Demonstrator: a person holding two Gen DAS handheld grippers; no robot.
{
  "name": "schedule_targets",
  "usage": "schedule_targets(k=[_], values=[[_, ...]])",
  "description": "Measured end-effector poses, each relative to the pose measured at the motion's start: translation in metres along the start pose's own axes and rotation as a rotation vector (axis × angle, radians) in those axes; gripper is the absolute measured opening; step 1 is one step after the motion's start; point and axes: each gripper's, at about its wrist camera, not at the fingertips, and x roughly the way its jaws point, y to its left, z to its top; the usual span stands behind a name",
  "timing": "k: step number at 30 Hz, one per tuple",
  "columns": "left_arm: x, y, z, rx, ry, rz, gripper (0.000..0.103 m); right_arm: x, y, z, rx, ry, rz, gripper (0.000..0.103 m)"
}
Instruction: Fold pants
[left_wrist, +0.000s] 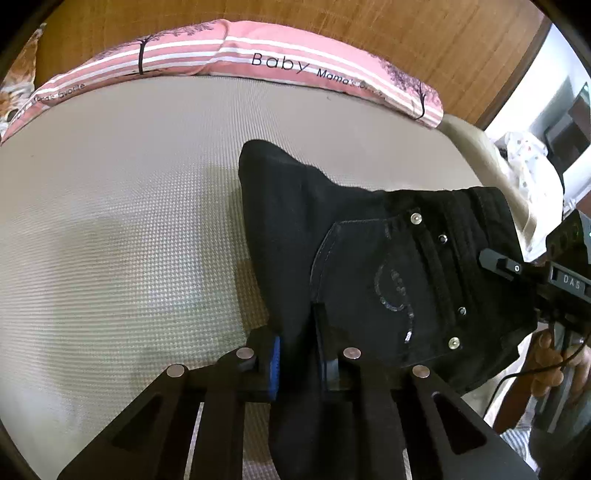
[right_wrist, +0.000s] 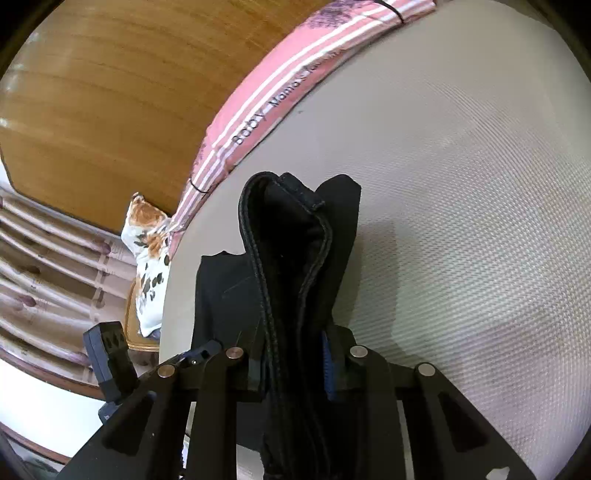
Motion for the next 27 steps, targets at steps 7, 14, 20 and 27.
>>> schedule_targets(k=[7, 14, 20, 27], values=[[-0.013, 0.015, -0.001, -0.01, -0.03, 0.011, 0.013, 0.013, 0.017, -0.003, -0.008, 0.024, 0.014, 0.021], [-0.032, 0.039, 0.004, -0.051, -0.077, 0.034, 0.013, 0.037, 0.037, 0.002, -0.01, 0.048, 0.06, 0.021], [-0.044, 0.059, 0.019, -0.064, -0.105, 0.072, 0.013, 0.066, 0.058, 0.016, -0.024, 0.068, 0.098, 0.021], [-0.052, 0.086, 0.044, -0.083, -0.136, 0.111, 0.013, 0.102, 0.081, 0.035, -0.034, 0.1, 0.119, 0.021]])
